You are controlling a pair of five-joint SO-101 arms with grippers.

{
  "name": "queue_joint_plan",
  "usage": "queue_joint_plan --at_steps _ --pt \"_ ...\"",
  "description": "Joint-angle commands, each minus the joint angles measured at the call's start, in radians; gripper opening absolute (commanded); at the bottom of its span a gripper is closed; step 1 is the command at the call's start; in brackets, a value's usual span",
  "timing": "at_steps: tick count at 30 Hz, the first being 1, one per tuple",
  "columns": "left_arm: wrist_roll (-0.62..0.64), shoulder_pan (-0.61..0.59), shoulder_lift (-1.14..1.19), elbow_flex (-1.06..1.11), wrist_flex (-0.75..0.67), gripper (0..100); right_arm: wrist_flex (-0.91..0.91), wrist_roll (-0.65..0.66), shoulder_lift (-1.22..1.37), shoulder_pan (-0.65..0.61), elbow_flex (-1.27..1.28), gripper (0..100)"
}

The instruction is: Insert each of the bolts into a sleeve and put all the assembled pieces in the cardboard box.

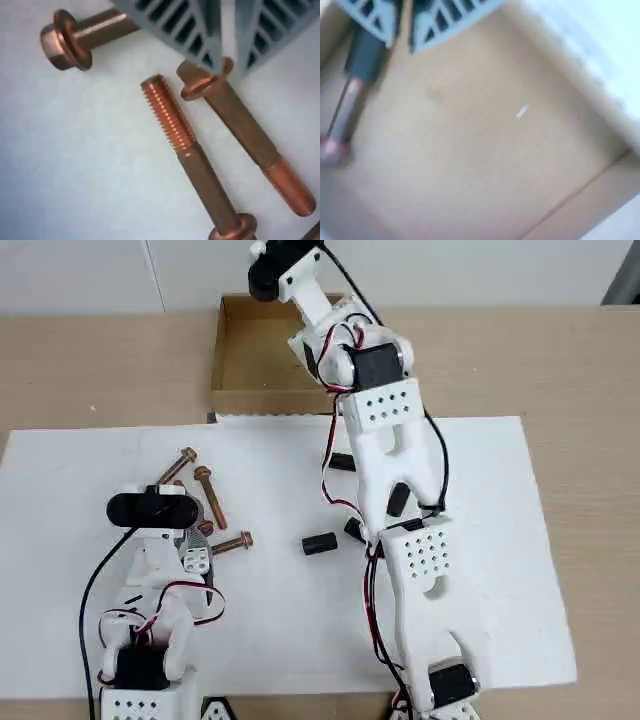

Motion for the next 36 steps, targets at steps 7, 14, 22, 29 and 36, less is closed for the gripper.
queue_joint_plan --at_steps 7,14,22,29,36 --pt "-0.008 0.002 -0.009 -0.005 -0.003 1 0.280 -0.147 -0.122 0.012 -0.098 0.3" --pt "-0.008 0.002 -0.009 -0.005 -0.003 1 0.317 -0.226 -0.236 0.015 -0.034 0.3" --pt "-0.008 0.002 -0.009 -0.005 -0.003 1 0.314 -0.356 -0.486 0.054 0.388 0.4" --pt "-0.008 0.002 -0.009 -0.005 -0.003 1 0.309 -0.551 -0.708 0.073 0.806 0.4" --pt "-0.008 0.002 -0.009 -0.005 -0.003 1 0.309 -0.684 -0.812 0.077 1.112 0.5"
